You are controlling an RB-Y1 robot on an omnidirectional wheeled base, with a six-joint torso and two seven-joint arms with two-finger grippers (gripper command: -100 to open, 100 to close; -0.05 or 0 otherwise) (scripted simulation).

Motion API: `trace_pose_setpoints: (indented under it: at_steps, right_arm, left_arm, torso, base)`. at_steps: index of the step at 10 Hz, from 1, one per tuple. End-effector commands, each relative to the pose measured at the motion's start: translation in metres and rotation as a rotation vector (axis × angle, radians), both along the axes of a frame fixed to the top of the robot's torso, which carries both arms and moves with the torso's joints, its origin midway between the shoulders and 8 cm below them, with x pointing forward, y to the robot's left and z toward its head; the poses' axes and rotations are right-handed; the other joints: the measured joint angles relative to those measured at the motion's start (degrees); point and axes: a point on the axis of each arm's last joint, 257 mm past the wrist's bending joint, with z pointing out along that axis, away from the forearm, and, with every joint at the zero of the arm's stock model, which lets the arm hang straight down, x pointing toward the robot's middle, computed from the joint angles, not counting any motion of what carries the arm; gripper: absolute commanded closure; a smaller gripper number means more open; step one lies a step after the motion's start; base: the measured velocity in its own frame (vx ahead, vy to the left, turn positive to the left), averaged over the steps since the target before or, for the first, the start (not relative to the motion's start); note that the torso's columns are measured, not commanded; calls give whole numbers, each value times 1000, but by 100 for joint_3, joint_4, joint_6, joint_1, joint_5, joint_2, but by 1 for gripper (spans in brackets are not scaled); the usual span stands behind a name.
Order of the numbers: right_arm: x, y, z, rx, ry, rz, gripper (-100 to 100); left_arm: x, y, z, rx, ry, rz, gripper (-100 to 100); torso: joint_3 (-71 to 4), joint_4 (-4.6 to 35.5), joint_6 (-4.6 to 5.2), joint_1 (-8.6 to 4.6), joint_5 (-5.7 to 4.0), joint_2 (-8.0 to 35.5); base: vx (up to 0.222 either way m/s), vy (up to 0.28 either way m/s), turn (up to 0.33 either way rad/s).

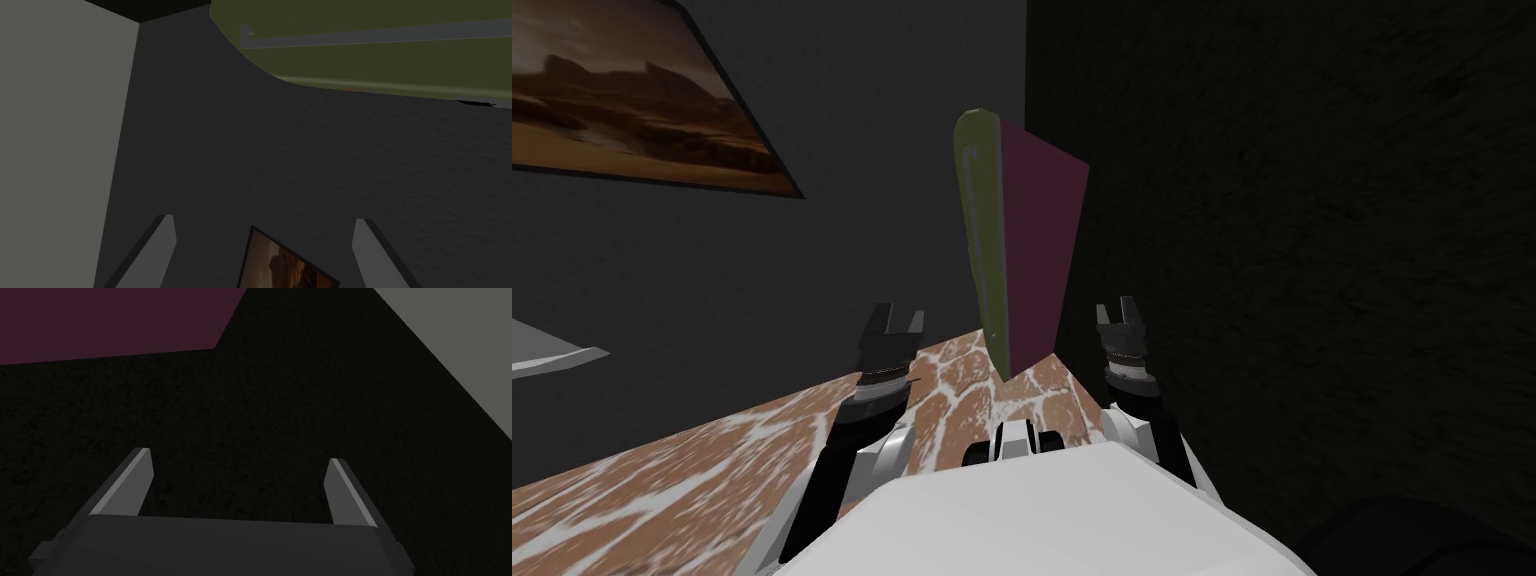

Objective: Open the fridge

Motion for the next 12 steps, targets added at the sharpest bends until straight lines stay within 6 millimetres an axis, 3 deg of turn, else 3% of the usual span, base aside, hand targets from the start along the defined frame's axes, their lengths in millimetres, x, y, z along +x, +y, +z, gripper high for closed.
trace_pose_setpoints:
  at_steps: [1, 7, 12]
  right_arm:
    - [0, 0, 0, 0, 0, 0, 0]
    - [0, 0, 0, 0, 0, 0, 0]
    - [0, 0, 0, 0, 0, 0, 0]
  left_arm:
    - [7, -1, -10, 35, 33, -20, -100]
    - [35, 20, -55, 15, 162, -23, -100]
    - [57, 49, -106, -83, 284, 7, -100]
  torso:
    - [-27, 16, 0, -3, -1, 12]
    - [-30, 24, 0, -1, -1, 23]
    - [-24, 26, 0, 9, 2, 32]
  base:
    - [60, -49, 30]
    - [145, -98, 46]
    - [157, -121, 58]
